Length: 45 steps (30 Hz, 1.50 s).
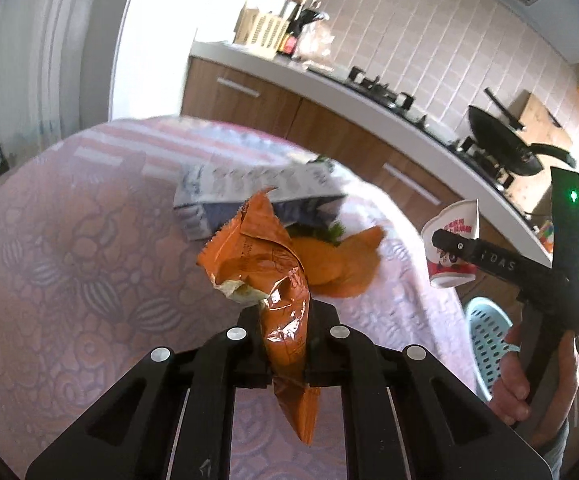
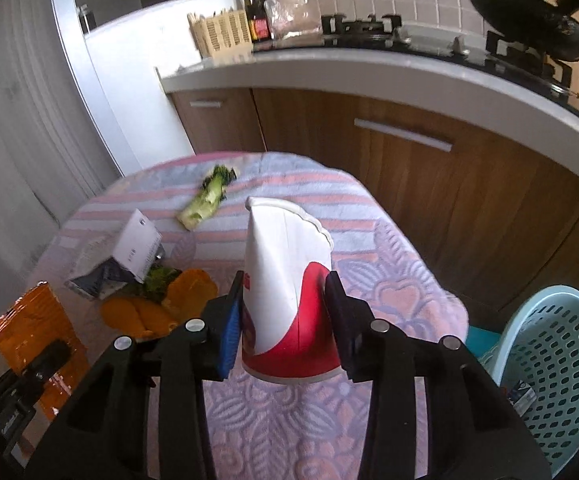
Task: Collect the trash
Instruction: 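Carry the red-and-white cup and orange wrapper to the basket and release both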
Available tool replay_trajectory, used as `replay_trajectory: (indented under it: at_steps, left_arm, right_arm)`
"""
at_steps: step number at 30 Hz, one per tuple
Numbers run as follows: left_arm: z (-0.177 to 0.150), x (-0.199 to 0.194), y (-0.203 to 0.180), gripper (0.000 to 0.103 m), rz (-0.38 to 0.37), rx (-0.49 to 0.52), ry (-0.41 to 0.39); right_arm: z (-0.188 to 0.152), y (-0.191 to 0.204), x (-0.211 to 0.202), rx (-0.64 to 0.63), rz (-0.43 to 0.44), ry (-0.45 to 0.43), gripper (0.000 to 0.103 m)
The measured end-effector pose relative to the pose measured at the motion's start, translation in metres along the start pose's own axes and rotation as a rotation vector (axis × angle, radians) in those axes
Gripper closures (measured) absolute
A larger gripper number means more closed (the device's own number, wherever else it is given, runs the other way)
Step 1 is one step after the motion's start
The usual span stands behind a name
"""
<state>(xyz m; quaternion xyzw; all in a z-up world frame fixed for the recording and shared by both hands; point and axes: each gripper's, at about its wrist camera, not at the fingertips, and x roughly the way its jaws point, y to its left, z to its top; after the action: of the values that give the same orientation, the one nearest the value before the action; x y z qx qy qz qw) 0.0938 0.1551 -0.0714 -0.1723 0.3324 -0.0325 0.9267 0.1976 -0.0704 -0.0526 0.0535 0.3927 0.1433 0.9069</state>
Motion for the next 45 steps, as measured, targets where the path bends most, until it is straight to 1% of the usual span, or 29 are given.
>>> replay_trajectory:
  at_steps: [5,9,11,13,15,18,21,25,27,30,32,36,38,40,45]
  left_arm:
    - [0.006,-0.013,-0.022,0.095,-0.029,0.033,-0.039]
    - [0.011,-0.019,-0.048,0.095,-0.056,0.078,-0.057]
    - [0.013,-0.020,-0.065,0.095,-0.067,0.110,-0.062]
    - [0.015,-0.021,-0.085,0.095,-0.098,0.147,-0.057]
    - [0.016,-0.020,-0.105,0.095,-0.120,0.180,-0.060]
    - [0.015,-0.015,-0.140,0.095,-0.171,0.234,-0.051]
    - [0.007,-0.002,-0.180,0.095,-0.236,0.294,-0.005]
    - [-0.009,0.012,-0.225,0.095,-0.276,0.380,0.025]
    - [-0.018,0.021,-0.245,0.095,-0.302,0.415,0.053]
    - [-0.034,0.040,-0.272,0.095,-0.375,0.475,0.150]
    - [-0.045,0.055,-0.289,0.095,-0.384,0.518,0.200]
    - [-0.061,0.082,-0.310,0.095,-0.412,0.526,0.285]
    - [-0.071,0.096,-0.318,0.095,-0.418,0.524,0.322]
    - [-0.078,0.107,-0.324,0.095,-0.413,0.524,0.351]
    - [-0.093,0.128,-0.333,0.095,-0.406,0.512,0.395]
  right_arm:
    - [0.001,-0.014,-0.037,0.008,-0.007,-0.072,0.067]
    - [0.001,-0.030,-0.064,0.019,-0.026,-0.119,0.067]
    - [-0.001,-0.046,-0.080,0.055,-0.014,-0.140,0.067]
    - [-0.004,-0.062,-0.094,0.085,-0.014,-0.154,0.067]
    - [-0.009,-0.077,-0.109,0.096,-0.042,-0.173,0.067]
    - [-0.016,-0.107,-0.131,0.130,-0.079,-0.198,0.067]
    - [-0.025,-0.134,-0.144,0.162,-0.120,-0.210,0.067]
    - [-0.039,-0.176,-0.153,0.225,-0.166,-0.200,0.067]
    - [-0.048,-0.194,-0.154,0.257,-0.179,-0.188,0.067]
    - [-0.060,-0.216,-0.155,0.294,-0.189,-0.176,0.067]
    - [-0.067,-0.228,-0.153,0.319,-0.196,-0.164,0.067]
    - [-0.081,-0.248,-0.145,0.362,-0.197,-0.128,0.067]
    - [-0.090,-0.259,-0.138,0.383,-0.188,-0.093,0.067]
    - [-0.096,-0.266,-0.131,0.396,-0.177,-0.064,0.067]
    - [-0.109,-0.280,-0.122,0.411,-0.182,-0.015,0.067]
